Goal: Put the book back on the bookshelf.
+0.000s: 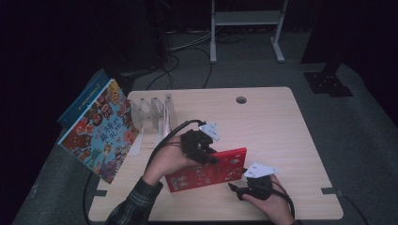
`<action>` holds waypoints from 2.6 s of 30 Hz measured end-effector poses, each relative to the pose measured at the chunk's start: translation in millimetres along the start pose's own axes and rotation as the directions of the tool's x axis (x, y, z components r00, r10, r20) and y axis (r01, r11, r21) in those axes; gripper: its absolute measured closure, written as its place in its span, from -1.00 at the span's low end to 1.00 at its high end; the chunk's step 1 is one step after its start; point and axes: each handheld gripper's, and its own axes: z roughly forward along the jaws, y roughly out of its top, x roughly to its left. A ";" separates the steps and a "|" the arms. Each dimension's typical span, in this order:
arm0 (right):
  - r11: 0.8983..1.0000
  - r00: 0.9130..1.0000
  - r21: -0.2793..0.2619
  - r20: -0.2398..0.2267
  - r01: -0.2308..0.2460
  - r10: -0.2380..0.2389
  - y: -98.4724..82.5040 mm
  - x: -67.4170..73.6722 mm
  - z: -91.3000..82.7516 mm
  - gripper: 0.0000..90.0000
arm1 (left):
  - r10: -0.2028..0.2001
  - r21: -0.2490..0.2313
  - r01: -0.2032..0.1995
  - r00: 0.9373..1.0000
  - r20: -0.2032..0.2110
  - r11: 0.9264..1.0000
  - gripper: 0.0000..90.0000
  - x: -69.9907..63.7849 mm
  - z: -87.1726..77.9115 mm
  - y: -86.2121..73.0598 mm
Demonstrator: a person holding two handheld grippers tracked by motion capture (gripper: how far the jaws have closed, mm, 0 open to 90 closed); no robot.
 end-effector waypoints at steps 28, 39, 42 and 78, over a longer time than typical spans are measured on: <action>1.000 1.000 0.003 0.003 0.015 -0.015 -0.5 0.5 0.8 -0.41 | 0.009 0.143 -0.006 1.000 -0.022 0.990 0.63 0.7 44.9 43.0; 1.000 1.000 0.012 0.011 0.008 -0.008 -6.5 -5.0 -6.4 -0.43 | 0.000 0.163 0.003 1.000 -0.015 0.987 0.76 -0.4 43.0 43.3; 1.000 1.000 0.029 0.010 -0.011 0.011 -12.3 -11.8 -12.1 -0.44 | -0.002 0.155 0.005 1.000 -0.016 0.988 0.76 -0.8 39.3 41.1; 0.983 0.973 0.081 0.176 -0.162 0.146 -40.5 -61.5 -19.4 -0.74 | -0.069 -0.367 0.051 0.997 -0.036 0.929 0.77 0.2 -81.5 -62.7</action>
